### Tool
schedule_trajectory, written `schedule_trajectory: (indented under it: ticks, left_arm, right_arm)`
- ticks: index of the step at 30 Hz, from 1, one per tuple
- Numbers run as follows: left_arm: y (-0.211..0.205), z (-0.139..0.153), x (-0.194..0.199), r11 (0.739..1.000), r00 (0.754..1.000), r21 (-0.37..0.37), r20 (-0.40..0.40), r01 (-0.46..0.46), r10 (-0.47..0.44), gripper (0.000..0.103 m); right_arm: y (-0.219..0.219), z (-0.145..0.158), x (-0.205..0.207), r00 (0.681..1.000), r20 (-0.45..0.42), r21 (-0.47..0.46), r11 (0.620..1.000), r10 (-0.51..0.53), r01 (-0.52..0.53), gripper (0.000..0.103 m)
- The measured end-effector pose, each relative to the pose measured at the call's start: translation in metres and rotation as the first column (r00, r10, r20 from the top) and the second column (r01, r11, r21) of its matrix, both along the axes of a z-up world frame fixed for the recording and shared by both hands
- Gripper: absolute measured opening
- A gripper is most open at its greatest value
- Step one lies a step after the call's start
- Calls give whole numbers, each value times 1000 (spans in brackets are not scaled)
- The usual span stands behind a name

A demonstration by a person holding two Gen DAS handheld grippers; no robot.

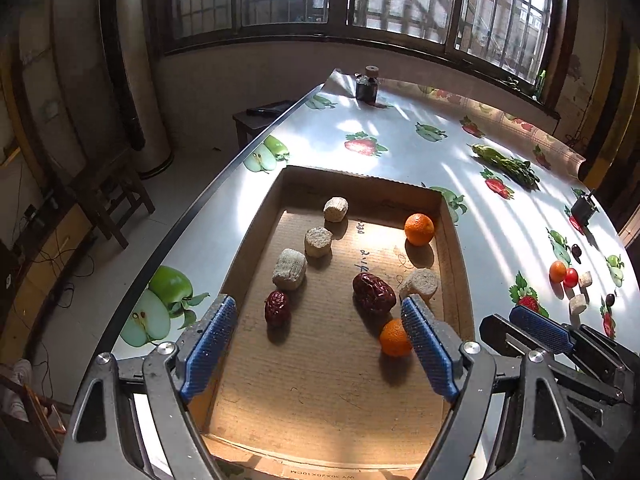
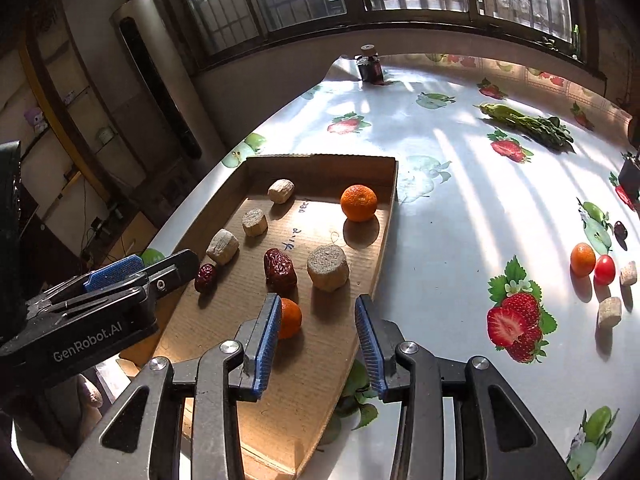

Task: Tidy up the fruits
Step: 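Carry the red date and orange into the tray and open both tools, then raise both open tools and move them back toward the remaining fruit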

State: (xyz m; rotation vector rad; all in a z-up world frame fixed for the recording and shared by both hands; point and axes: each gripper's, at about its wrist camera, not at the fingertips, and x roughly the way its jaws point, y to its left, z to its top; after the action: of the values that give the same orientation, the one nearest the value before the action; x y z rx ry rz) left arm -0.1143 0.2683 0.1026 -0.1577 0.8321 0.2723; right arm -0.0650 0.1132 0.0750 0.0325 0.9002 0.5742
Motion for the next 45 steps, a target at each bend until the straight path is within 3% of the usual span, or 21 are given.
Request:
schedule_trajectory:
  ticks: [6, 9, 11, 13, 16, 19, 24, 28, 31, 33, 35, 38, 42, 45]
  left_arm:
    - [-39, 29, -23, 997, 994, 55, 95, 53, -58, 85]
    - [-57, 40, -31, 992, 993, 122, 109, 42, -55, 85]
    - [-67, 47, -36, 989, 991, 128, 103, 71, -84, 85]
    - [-73, 61, -44, 988, 986, 115, 118, 106, -120, 85]
    - [-79, 98, -62, 984, 969, 104, 184, 147, -164, 85]
    - [-81, 150, -82, 977, 944, 150, 272, 152, -188, 85]
    - [-80, 243, -82, 964, 910, 242, 363, 114, -199, 85]
    - [-81, 310, -57, 948, 895, 315, 411, 38, -172, 85]
    - [-81, 342, -32, 952, 881, 303, 439, 38, -175, 85]
    - [-84, 343, -15, 958, 869, 273, 448, 91, -211, 86]
    - [-91, 326, 3, 963, 885, 245, 414, 116, -212, 88]
    - [-115, 279, 32, 958, 899, 204, 350, 201, -263, 88]
    - [-150, 193, 72, 938, 907, 105, 240, 329, -345, 88]
    - [-172, 121, 98, 905, 899, -63, 161, 421, -407, 87]
  right_arm:
    - [-47, 29, -19, 993, 80, 49, 995, -89, 86, 42]
    - [-77, 41, -25, 992, 37, 151, 982, -122, 116, 42]
    - [-97, 49, -29, 993, -15, 219, 968, -118, 119, 42]
    - [-114, 63, -36, 993, -10, 233, 965, -120, 120, 42]
    - [-144, 98, -51, 988, 53, 229, 965, -143, 127, 42]
    - [-187, 151, -69, 971, 144, 251, 956, -193, 152, 42]
    - [-247, 257, -88, 901, 299, 225, 941, -315, 254, 42]
    - [-286, 347, -92, 809, 418, 218, 910, -413, 352, 42]
    - [-306, 404, -90, 721, 508, 199, 878, -472, 435, 42]
    - [-315, 421, -84, 683, 534, 179, 857, -498, 484, 44]
    - [-323, 413, -71, 692, 517, 166, 852, -504, 497, 53]
    - [-328, 362, -42, 751, 453, 115, 866, -481, 486, 57]
    - [-327, 246, 13, 842, 305, 2, 884, -446, 467, 57]
    - [-327, 145, 48, 897, 108, -4, 902, -428, 431, 57]
